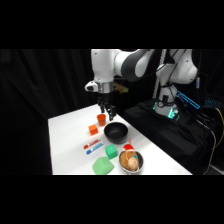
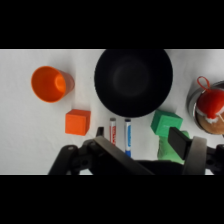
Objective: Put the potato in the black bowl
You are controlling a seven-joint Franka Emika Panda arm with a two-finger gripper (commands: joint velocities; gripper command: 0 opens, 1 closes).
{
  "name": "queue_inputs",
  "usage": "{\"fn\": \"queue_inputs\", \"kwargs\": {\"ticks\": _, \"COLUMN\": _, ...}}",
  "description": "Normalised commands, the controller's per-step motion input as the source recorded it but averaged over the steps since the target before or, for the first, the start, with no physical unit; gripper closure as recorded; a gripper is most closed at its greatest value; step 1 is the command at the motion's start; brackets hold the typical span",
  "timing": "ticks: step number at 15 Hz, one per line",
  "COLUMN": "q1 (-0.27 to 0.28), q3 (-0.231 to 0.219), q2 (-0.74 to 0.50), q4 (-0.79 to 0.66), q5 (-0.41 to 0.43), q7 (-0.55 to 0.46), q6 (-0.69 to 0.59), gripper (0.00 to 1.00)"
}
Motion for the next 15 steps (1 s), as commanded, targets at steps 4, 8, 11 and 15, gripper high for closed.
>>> {"fn": "queue_inputs", "kwargs": {"ticks": 4, "q1": 0.003, "q3": 0.036, "q2": -0.01, "q4": 0.00, "q5": 0.005, "q7": 0.03, "q6": -0.01, "gripper": 0.00}}
{"fn": "queue_inputs", "kwargs": {"ticks": 8, "q1": 0.112, "q3": 0.107, "q2": -0.08, "q4": -0.04, "q5": -0.050, "q7": 0.22, "q6": 0.00, "gripper": 0.00}}
{"fn": "queue_inputs", "kwargs": {"ticks": 11, "q1": 0.169, "q3": 0.140, "q2": -0.09, "q4": -0.05, "q5": -0.072, "q7": 0.28, "q6": 0.03, "gripper": 0.00}}
{"fn": "queue_inputs", "kwargs": {"ticks": 15, "q1": 0.150, "q3": 0.122, "q2": 0.07, "q4": 0.03, "q5": -0.067, "q7": 0.20, "q6": 0.12, "gripper": 0.00}}
